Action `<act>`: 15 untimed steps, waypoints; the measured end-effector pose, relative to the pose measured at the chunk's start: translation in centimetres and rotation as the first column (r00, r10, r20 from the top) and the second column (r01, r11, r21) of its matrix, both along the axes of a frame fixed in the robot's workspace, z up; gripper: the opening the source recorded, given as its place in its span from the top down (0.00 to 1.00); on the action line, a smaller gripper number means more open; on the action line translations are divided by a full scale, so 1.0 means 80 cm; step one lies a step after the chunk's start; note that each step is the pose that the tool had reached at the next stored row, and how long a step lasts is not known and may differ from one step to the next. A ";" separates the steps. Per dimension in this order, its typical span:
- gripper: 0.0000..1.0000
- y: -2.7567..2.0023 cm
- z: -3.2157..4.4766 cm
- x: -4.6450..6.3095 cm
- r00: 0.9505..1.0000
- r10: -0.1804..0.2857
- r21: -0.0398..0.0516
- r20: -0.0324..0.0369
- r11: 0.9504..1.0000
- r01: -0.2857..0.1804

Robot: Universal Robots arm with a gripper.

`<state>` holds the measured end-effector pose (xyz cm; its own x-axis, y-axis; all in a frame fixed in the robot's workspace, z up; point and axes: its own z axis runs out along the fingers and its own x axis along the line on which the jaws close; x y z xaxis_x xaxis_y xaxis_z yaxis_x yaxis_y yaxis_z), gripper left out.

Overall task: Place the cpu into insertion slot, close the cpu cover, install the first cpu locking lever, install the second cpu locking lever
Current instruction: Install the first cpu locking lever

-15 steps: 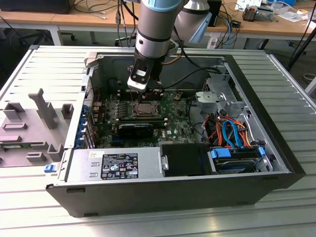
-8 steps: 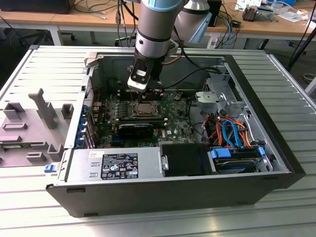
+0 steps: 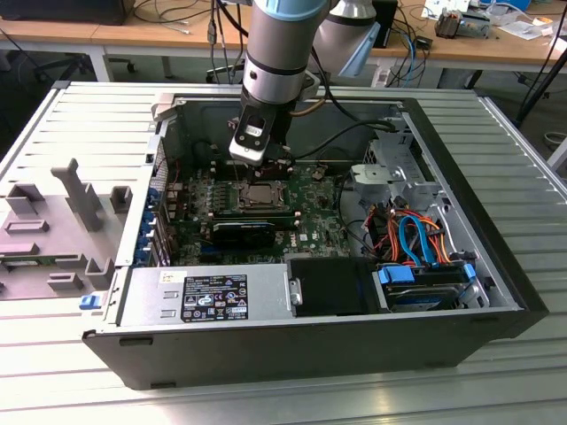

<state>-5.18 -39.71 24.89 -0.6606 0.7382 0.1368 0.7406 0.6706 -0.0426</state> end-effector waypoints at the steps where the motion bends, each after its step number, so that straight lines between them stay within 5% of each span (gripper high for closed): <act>1: 0.89 0.0000 0.0000 0.000 1.000 0.001 0.000 0.000 1.000 -0.001; 15: 0.89 0.0000 0.0000 0.000 1.000 0.010 0.000 0.000 1.000 -0.010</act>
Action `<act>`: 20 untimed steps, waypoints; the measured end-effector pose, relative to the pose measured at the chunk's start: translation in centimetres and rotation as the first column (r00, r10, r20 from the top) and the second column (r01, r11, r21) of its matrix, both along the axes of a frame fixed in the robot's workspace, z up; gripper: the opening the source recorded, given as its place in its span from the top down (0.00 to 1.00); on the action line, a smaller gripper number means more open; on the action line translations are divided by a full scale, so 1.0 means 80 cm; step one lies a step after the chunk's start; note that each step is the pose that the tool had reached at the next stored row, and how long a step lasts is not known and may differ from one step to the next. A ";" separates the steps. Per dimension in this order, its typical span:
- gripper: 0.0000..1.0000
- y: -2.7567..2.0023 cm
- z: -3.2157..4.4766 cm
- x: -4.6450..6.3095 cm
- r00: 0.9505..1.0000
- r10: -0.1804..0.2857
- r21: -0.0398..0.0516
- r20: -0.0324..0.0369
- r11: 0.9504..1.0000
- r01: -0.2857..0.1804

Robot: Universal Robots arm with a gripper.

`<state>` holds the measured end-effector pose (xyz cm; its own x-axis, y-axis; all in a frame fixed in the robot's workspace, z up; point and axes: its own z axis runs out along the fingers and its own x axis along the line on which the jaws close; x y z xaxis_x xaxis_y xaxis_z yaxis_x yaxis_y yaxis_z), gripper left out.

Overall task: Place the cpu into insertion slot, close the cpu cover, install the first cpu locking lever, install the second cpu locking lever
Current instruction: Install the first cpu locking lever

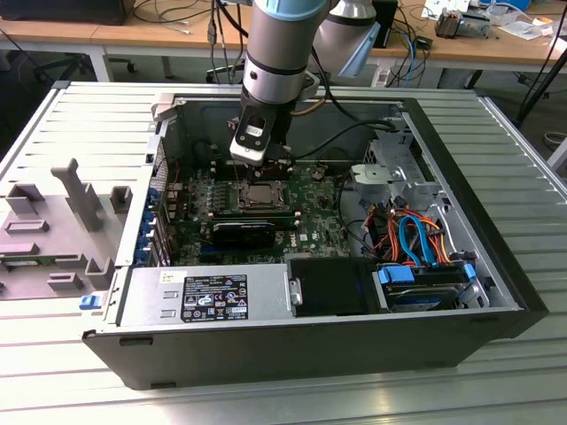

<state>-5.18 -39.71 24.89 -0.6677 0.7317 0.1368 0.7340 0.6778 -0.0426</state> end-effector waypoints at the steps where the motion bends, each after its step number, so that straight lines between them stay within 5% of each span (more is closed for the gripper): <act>1: 0.89 0.0000 0.0000 0.000 1.000 0.000 0.000 0.000 1.000 0.000; 20: 0.89 0.0000 0.0000 0.000 1.000 0.013 0.000 0.000 1.000 -0.013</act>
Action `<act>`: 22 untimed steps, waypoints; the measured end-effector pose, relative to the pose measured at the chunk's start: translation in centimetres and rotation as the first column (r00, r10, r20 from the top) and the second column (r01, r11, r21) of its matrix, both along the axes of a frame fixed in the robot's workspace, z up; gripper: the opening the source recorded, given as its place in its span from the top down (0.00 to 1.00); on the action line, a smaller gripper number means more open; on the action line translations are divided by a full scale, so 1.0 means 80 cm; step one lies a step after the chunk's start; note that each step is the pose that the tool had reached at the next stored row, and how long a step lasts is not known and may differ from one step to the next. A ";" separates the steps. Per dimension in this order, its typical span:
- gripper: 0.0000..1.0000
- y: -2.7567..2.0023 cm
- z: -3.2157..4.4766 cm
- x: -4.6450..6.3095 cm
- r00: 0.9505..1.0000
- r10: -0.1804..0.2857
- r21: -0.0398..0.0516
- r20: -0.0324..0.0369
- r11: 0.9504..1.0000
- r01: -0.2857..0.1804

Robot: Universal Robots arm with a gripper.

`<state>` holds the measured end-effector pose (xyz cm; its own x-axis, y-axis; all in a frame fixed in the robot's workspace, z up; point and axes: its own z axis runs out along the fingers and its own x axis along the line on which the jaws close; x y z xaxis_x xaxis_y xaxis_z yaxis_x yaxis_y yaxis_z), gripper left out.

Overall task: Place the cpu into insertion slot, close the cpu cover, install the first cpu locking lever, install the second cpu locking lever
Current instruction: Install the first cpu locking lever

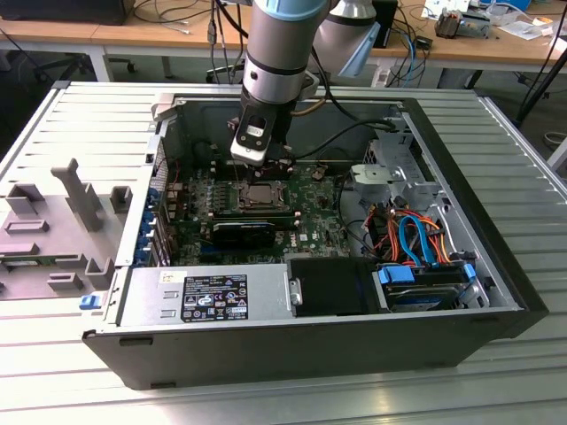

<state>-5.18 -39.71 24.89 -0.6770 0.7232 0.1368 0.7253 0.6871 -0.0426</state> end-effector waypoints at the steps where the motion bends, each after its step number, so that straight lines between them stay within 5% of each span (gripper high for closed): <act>1: 0.89 0.0000 0.0000 0.000 1.000 0.001 0.000 0.000 1.000 -0.001; 22: 0.89 0.0000 0.0000 0.000 1.000 0.016 0.000 0.000 1.000 -0.016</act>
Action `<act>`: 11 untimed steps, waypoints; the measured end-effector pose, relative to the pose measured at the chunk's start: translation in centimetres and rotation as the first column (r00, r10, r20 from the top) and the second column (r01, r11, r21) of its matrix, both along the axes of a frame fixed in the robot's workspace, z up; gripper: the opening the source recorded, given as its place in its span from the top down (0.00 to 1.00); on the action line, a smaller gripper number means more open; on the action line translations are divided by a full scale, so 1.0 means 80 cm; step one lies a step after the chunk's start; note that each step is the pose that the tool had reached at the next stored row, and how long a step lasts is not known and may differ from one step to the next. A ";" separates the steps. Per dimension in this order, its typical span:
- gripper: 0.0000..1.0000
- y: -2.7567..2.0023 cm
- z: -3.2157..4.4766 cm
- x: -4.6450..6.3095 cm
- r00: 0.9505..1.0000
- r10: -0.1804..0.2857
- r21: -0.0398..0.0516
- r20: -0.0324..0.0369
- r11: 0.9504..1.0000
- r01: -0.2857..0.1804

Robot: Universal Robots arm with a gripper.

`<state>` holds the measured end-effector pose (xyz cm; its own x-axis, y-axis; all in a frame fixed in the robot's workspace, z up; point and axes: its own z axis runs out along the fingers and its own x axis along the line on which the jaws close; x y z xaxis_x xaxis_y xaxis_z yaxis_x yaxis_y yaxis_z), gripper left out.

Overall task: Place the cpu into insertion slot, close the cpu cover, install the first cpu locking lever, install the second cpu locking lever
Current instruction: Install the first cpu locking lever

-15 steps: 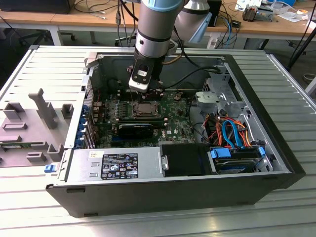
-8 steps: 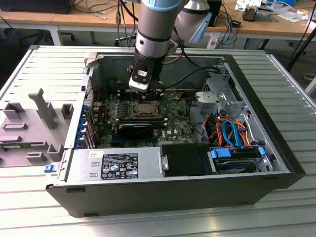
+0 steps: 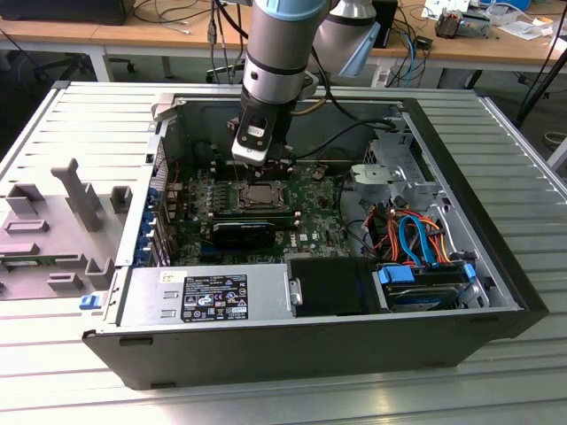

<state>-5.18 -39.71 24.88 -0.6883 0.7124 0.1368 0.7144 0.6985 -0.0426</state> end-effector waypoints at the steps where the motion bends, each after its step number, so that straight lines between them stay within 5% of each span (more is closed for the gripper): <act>1: 0.89 0.0000 0.0000 0.000 1.000 0.002 0.000 0.000 1.000 -0.002; 11: 0.89 0.0000 0.0000 0.000 0.999 0.050 0.000 0.000 0.999 -0.050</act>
